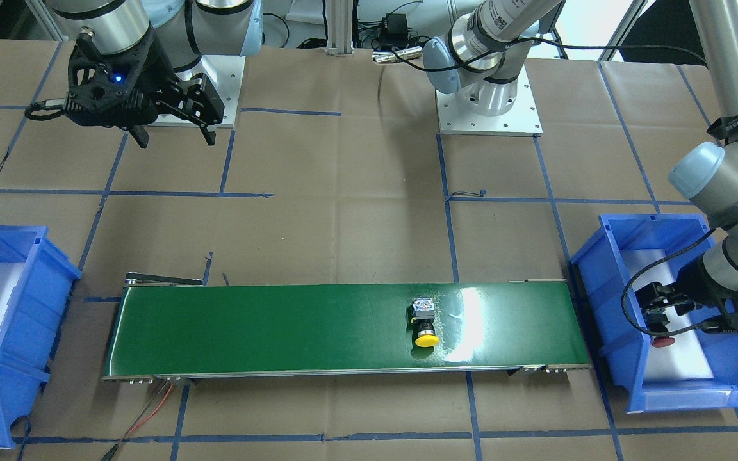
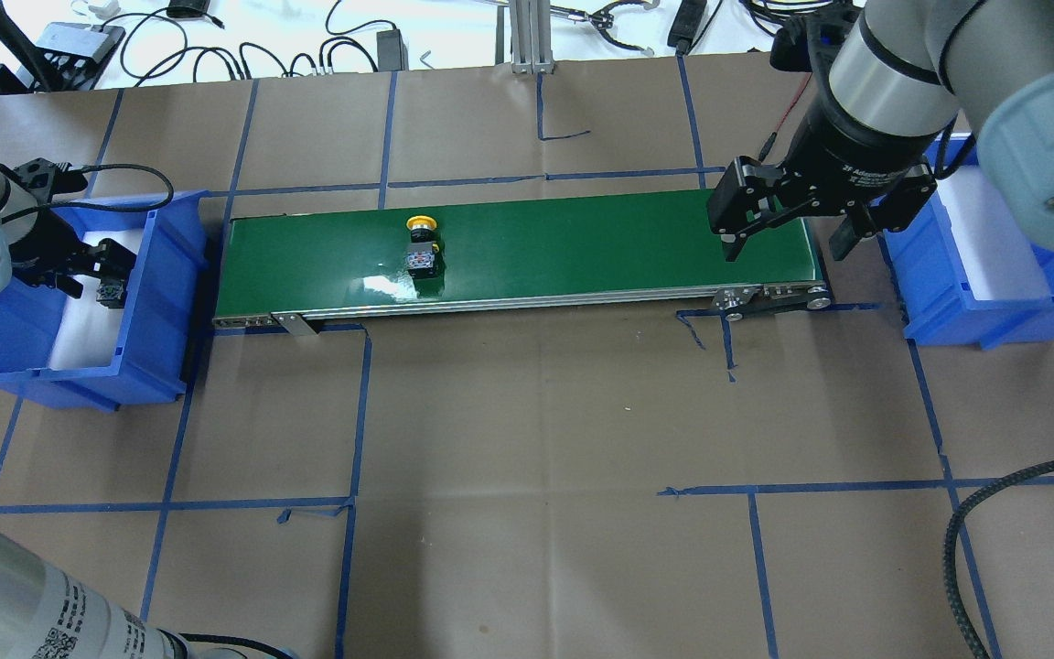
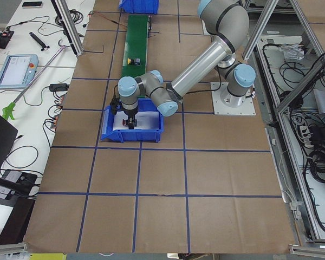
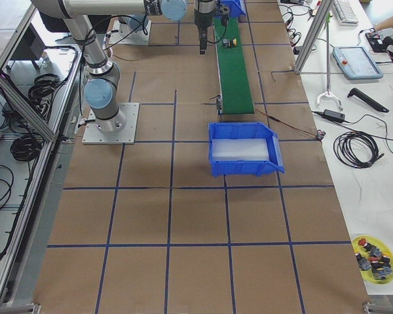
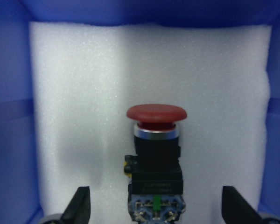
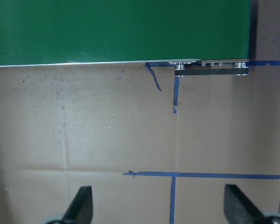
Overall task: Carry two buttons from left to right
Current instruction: 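Grasp the red button with the left gripper and lift it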
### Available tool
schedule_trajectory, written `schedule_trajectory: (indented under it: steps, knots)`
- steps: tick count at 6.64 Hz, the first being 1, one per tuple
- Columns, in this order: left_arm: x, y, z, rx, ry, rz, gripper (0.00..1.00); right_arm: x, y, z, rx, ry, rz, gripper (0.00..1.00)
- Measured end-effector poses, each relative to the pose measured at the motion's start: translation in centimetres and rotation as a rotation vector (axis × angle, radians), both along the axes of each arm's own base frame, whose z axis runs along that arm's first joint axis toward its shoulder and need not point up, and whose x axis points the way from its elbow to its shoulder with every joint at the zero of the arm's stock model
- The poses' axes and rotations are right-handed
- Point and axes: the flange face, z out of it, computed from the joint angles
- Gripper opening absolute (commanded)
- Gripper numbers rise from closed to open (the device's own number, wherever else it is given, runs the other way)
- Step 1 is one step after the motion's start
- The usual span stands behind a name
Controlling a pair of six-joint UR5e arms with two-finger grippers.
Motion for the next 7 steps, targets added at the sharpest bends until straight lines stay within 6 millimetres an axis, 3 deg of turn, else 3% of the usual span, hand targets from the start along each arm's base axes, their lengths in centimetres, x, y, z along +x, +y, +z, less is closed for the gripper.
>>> schedule_trajectory:
  steps: [2, 3, 4, 7]
  knots:
    - [0.2, -0.4, 0.3, -0.019, -0.004, 0.001, 0.26, 0.0, 0.0, 0.0, -0.002, 0.000, 0.000, 1.00]
    - [0.3, -0.6, 0.4, -0.023, -0.006, 0.000, 0.11, 0.0, 0.0, 0.0, -0.002, 0.000, 0.000, 1.00]
    - [0.3, -0.7, 0.8, -0.029, -0.009, -0.001, 0.00, 0.0, 0.0, 0.0, -0.002, 0.000, 0.000, 1.00]
    - [0.1, -1.1, 3.6, -0.057, -0.026, -0.011, 0.00, 0.0, 0.0, 0.0, -0.004, 0.000, 0.000, 1.00]
